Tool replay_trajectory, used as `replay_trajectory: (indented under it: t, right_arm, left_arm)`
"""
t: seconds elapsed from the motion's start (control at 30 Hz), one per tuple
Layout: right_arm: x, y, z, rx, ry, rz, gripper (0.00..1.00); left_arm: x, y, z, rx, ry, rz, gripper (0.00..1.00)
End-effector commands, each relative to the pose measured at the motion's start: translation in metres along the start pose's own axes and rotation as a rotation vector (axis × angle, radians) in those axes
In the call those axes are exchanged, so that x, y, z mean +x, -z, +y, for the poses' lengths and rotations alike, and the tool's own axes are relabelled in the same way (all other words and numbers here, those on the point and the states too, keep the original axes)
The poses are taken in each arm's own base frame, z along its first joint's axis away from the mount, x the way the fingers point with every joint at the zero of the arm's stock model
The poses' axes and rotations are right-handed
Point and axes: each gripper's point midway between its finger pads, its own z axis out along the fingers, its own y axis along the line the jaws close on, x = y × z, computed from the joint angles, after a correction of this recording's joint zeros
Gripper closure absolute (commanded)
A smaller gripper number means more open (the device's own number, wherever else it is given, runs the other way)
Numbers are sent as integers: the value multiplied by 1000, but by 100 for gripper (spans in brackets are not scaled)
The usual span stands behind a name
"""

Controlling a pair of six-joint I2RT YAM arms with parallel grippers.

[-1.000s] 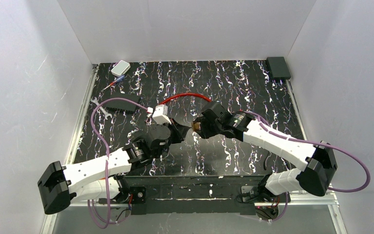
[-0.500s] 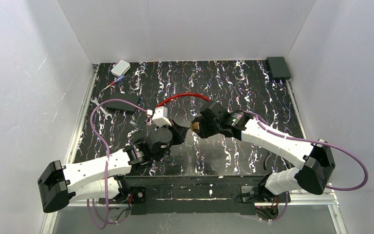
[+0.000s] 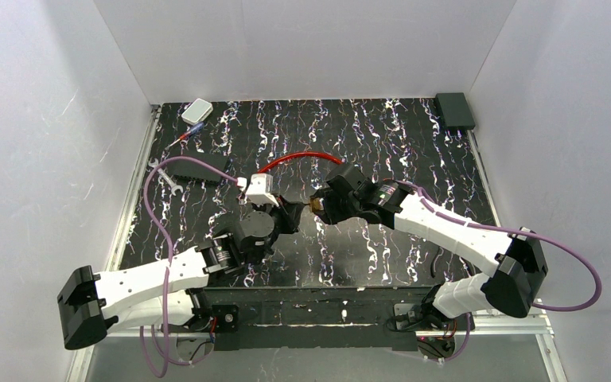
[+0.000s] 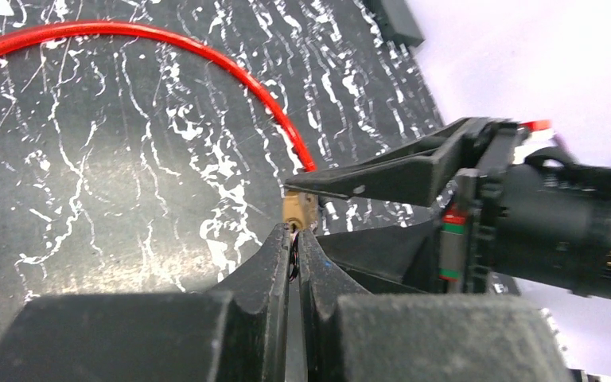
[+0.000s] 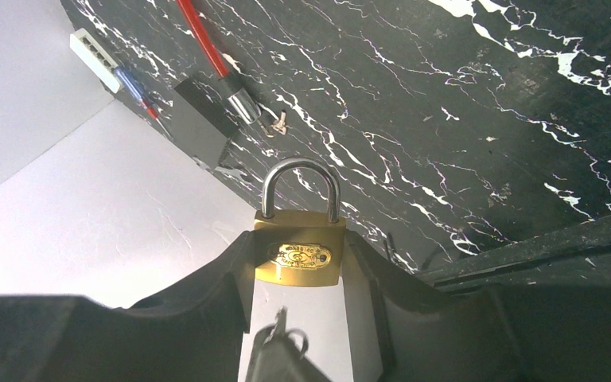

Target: Unlock with the key

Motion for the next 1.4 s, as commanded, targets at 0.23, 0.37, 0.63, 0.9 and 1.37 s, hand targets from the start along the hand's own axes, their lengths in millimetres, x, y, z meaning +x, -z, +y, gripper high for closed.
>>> replay_trajectory:
  t: [0.23,0.37,0.63,0.9,1.37]
  right_arm:
    - [-2,18,34,-83,-262,16,99]
    - [-1,24,40,-91,-268,19,99]
    - [0,30,43,-98,-280,31,99]
    - [1,34,44,-103,-279,43,99]
    - [6,31,41,-96,-271,68,99]
  left_arm:
    - [-30,12,-5,31,34,-105,100]
    - [-26,10,-2,16,34,-100,100]
    - [-23,5,-4,10,34,-89,100]
    - [-20,1,-2,-10,17,-87,100]
    - [-16,-4,-3,-21,14,-79,100]
